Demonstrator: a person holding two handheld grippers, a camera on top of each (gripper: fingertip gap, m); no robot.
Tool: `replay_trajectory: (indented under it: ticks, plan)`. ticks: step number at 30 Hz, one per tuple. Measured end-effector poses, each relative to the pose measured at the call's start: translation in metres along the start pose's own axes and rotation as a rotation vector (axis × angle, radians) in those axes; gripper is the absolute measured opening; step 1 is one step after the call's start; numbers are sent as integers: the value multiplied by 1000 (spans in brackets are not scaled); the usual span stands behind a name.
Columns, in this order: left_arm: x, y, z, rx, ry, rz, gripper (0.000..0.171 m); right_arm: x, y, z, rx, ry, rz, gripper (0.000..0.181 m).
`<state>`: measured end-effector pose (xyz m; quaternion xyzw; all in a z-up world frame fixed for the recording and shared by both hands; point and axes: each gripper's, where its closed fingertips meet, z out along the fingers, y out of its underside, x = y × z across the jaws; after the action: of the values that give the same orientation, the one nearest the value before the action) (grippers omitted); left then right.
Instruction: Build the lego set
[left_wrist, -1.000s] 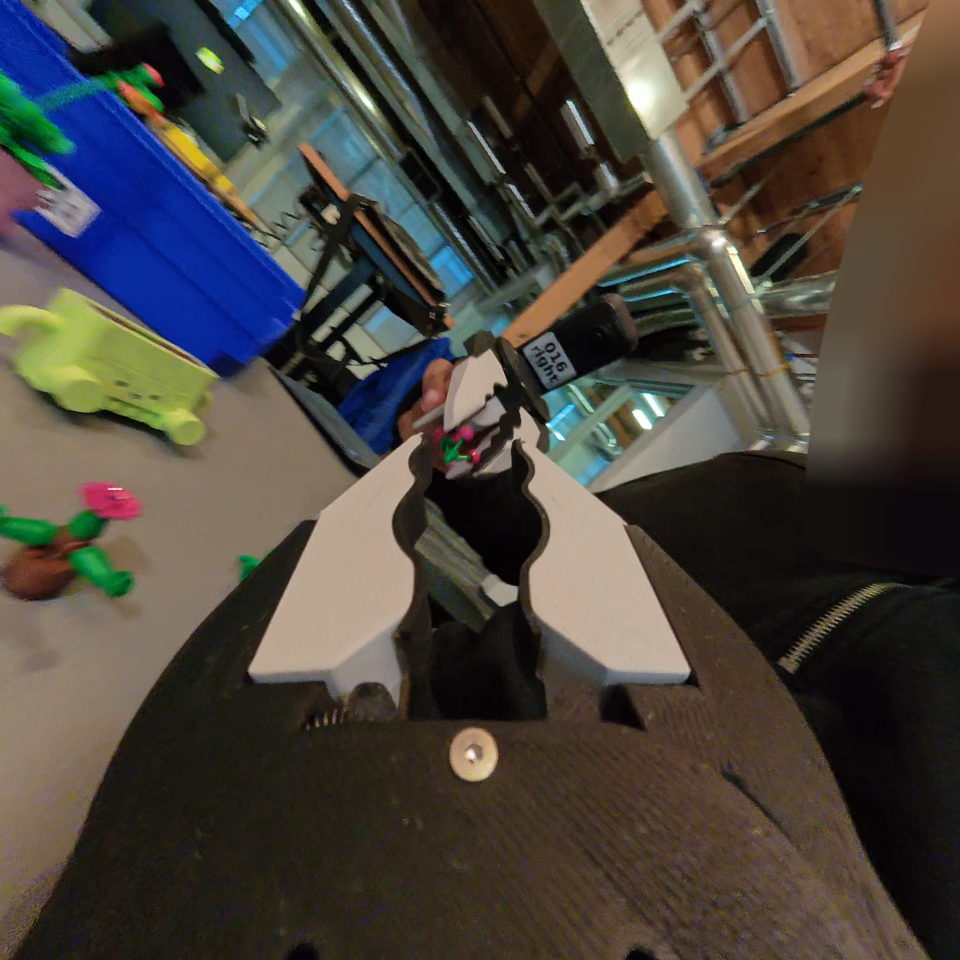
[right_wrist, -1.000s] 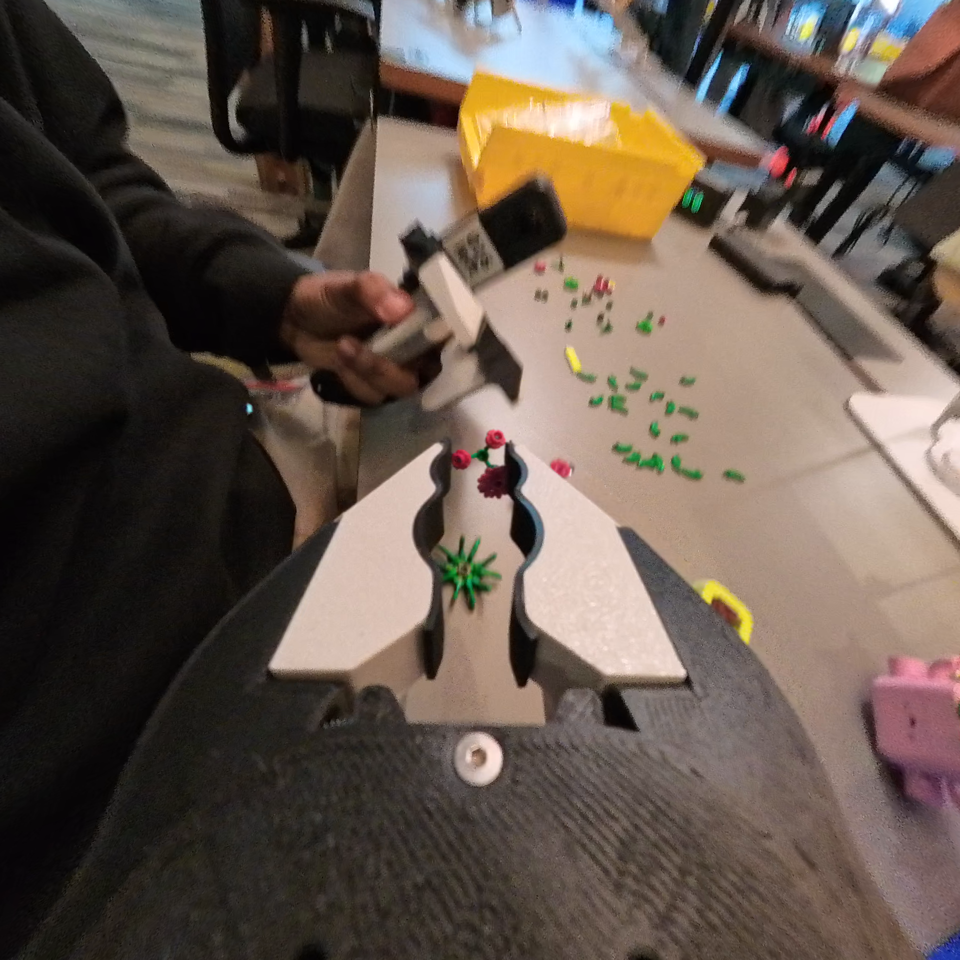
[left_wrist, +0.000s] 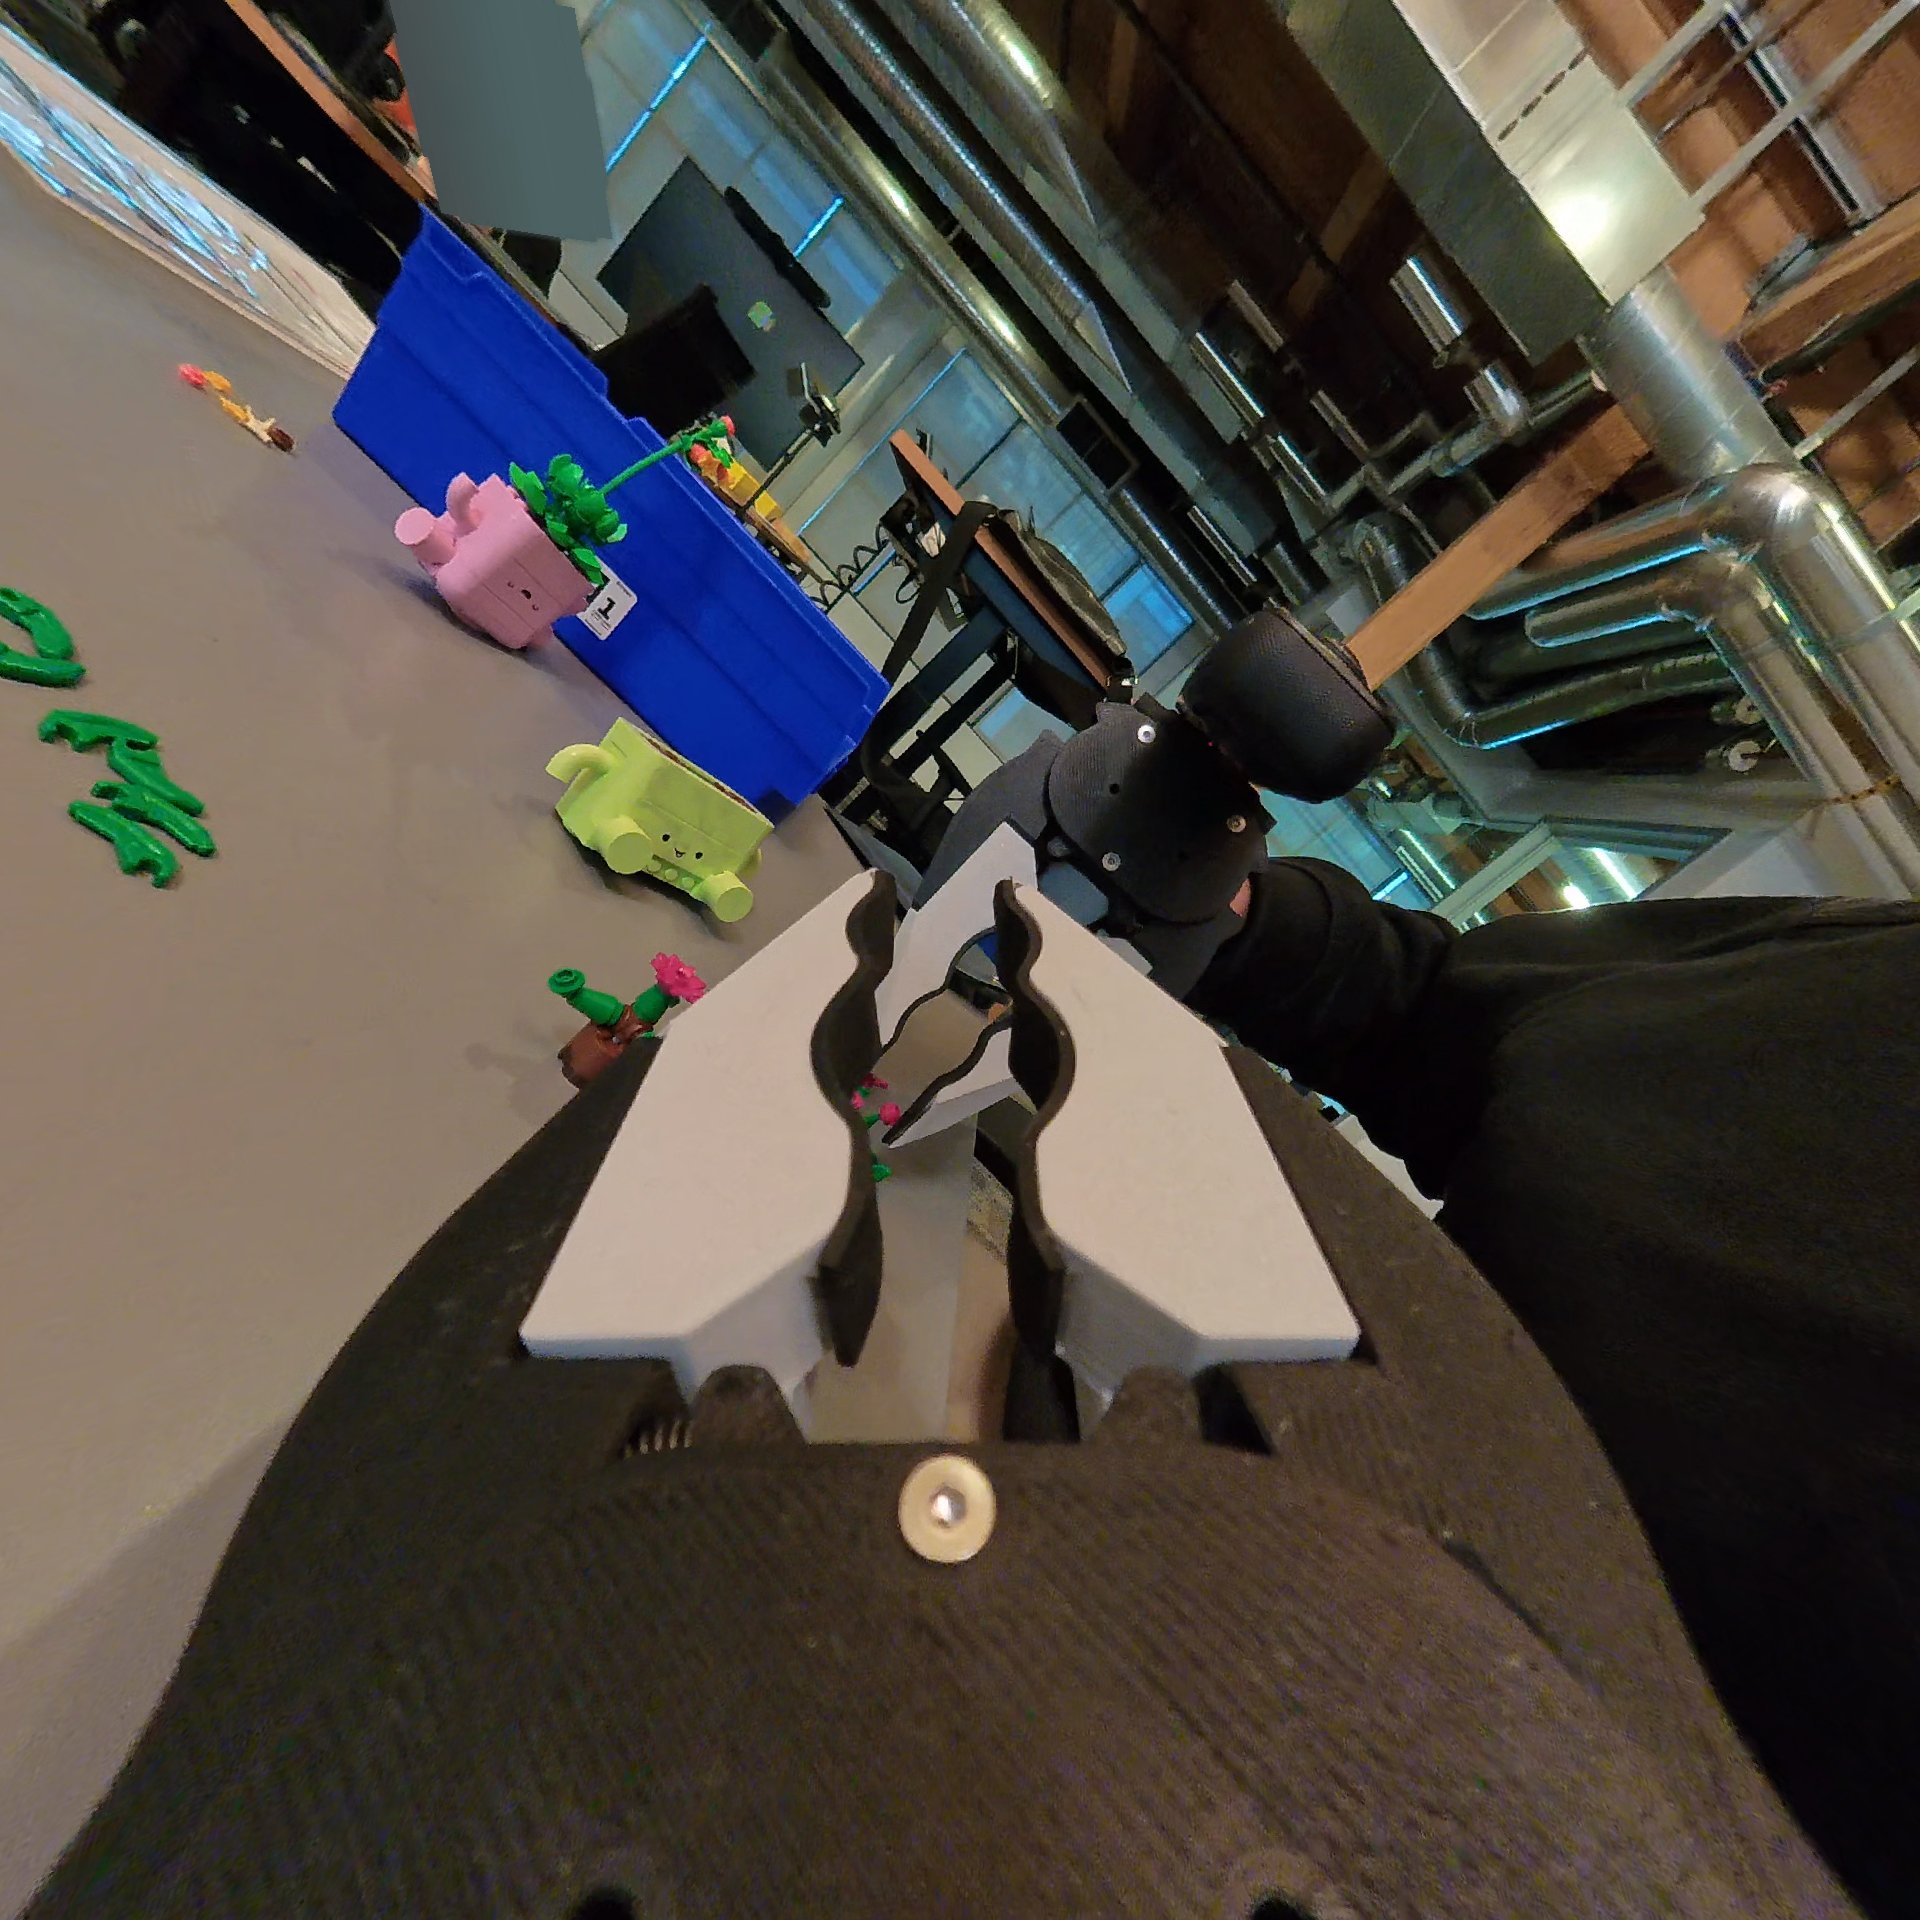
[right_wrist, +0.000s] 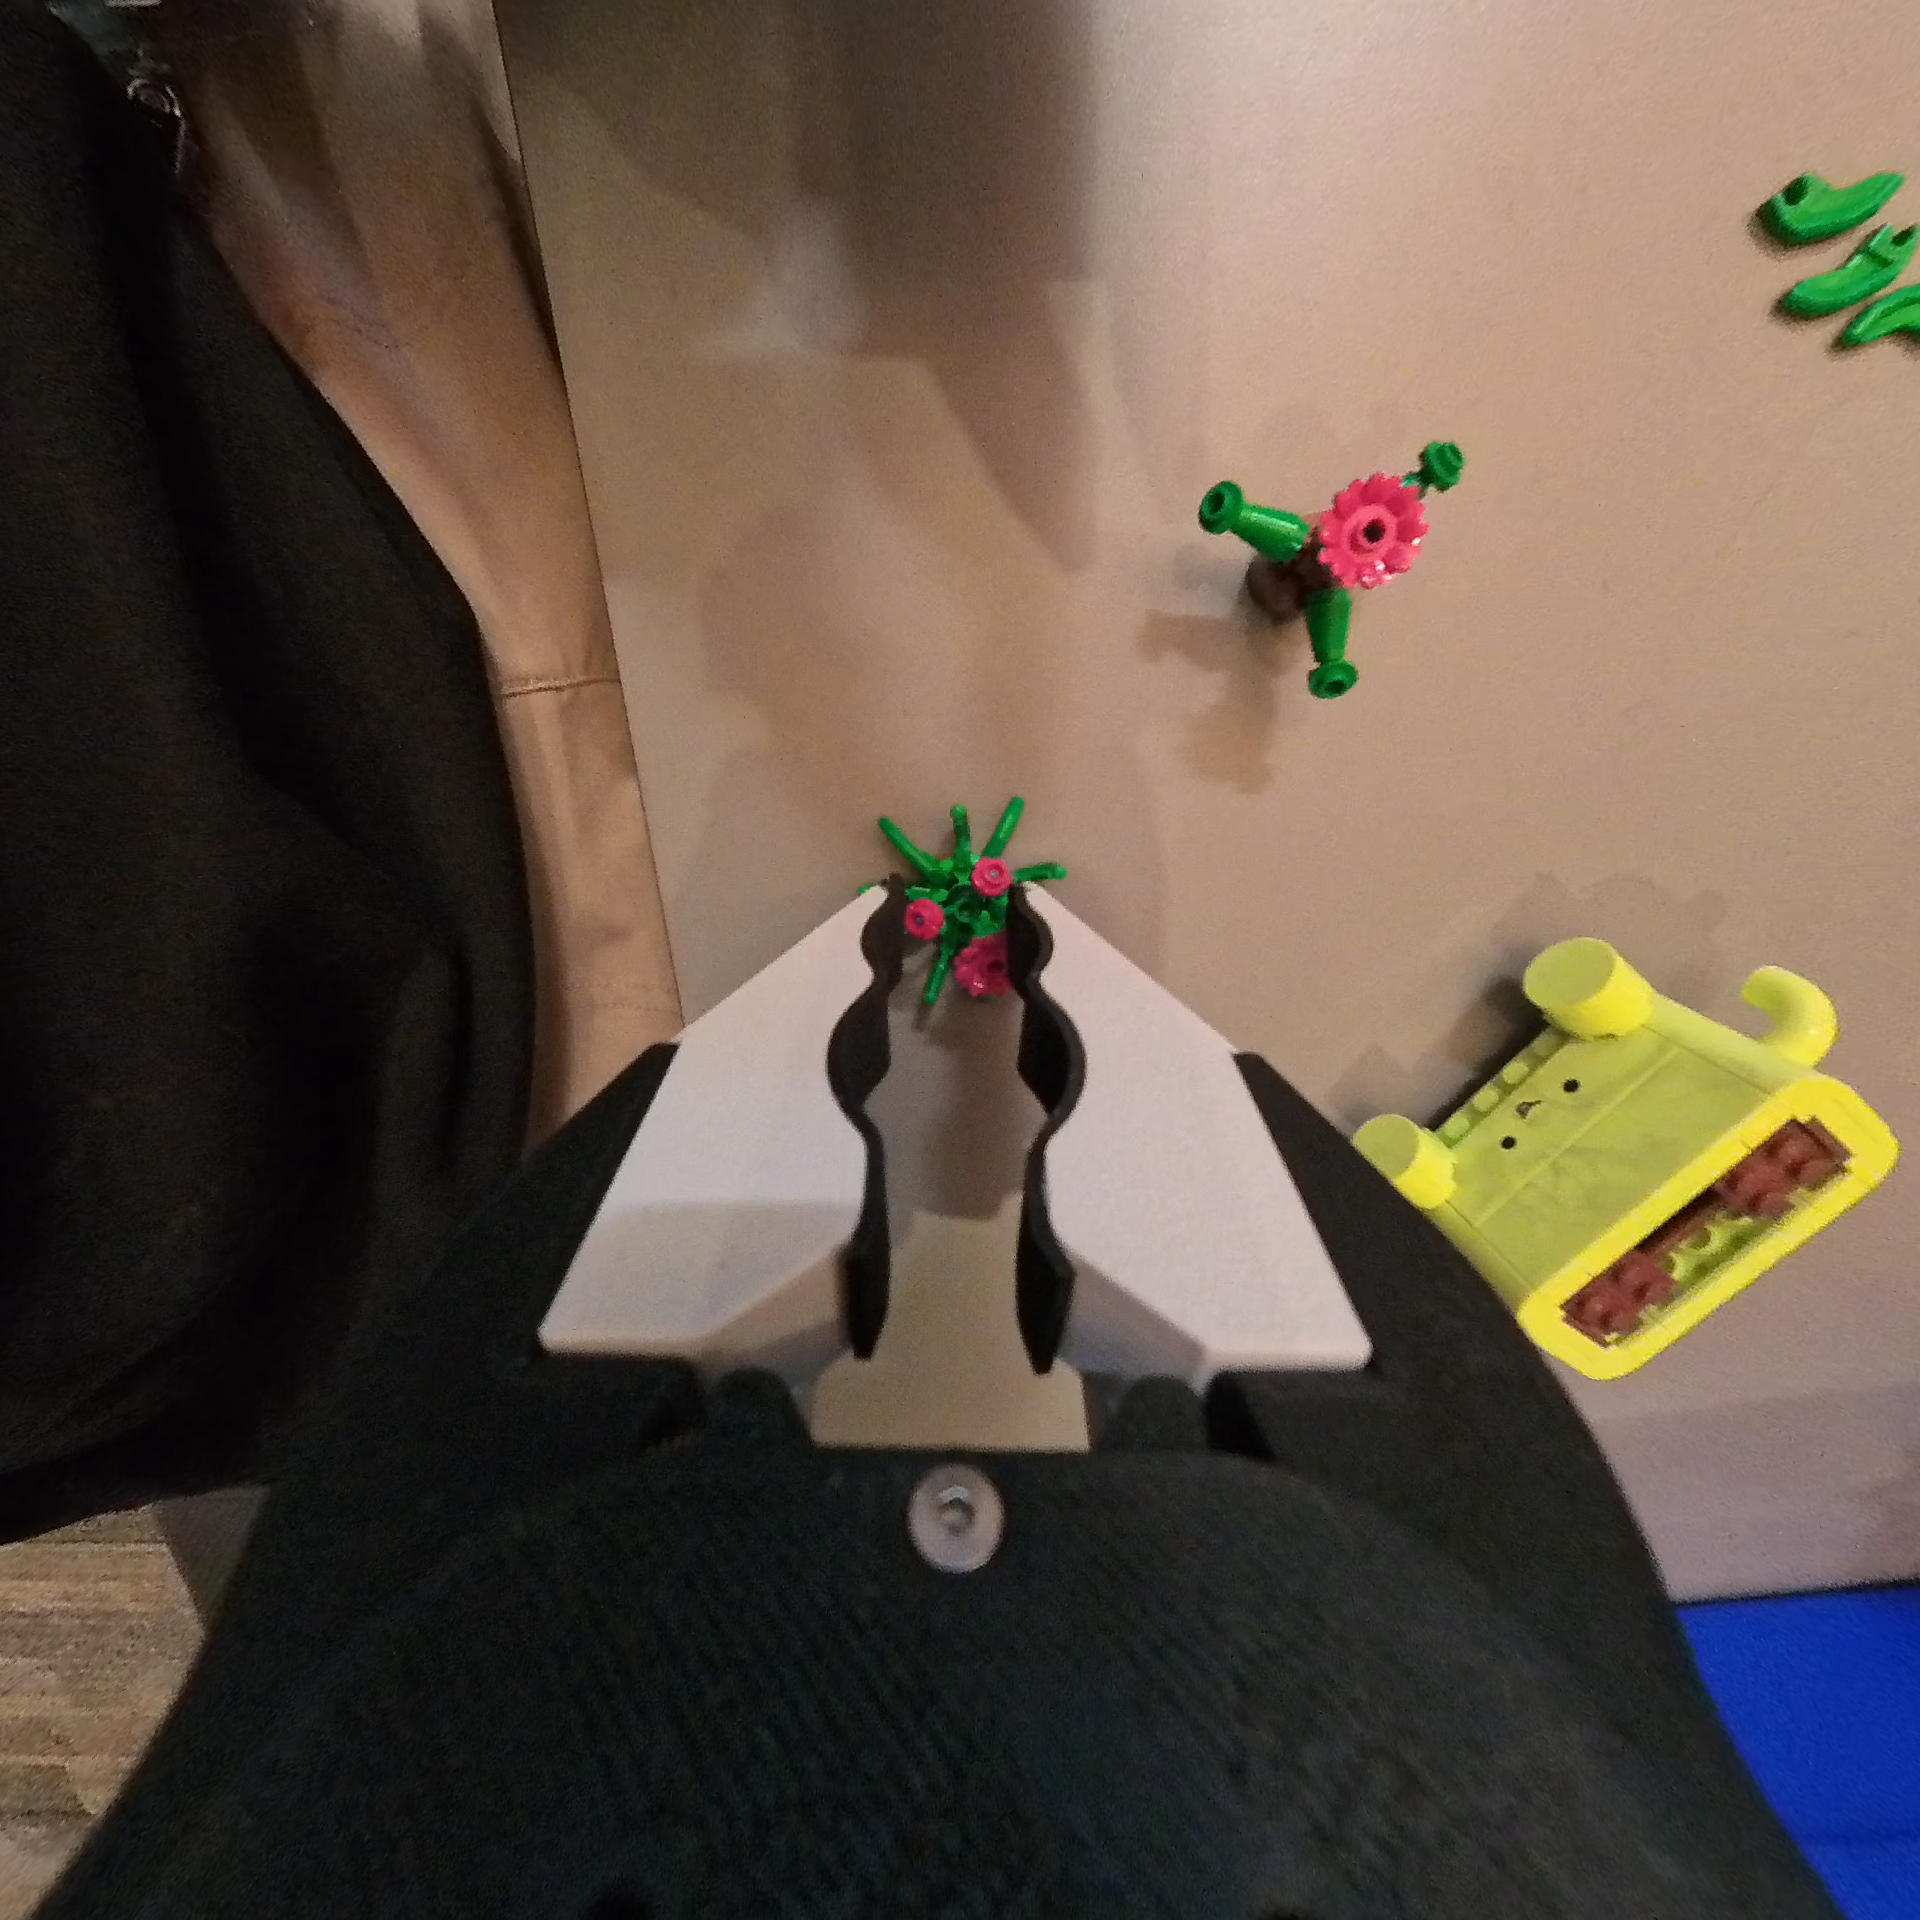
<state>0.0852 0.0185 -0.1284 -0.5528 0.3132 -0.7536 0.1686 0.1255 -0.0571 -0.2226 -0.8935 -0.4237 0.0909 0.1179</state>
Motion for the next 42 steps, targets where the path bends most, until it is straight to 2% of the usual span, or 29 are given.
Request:
replay_trajectory:
  ticks: [12,35,42]
  plan:
    - [-1,1,1,-3,-2,-1,17,-1,0,0,-19,74,-46,18]
    - [-2,2,1,-8,-1,-14,18,-1,2,3,-40,79,-63,18]
    - [-2,2,1,-11,1,-20,18,0,11,9,-80,78,-73,28]
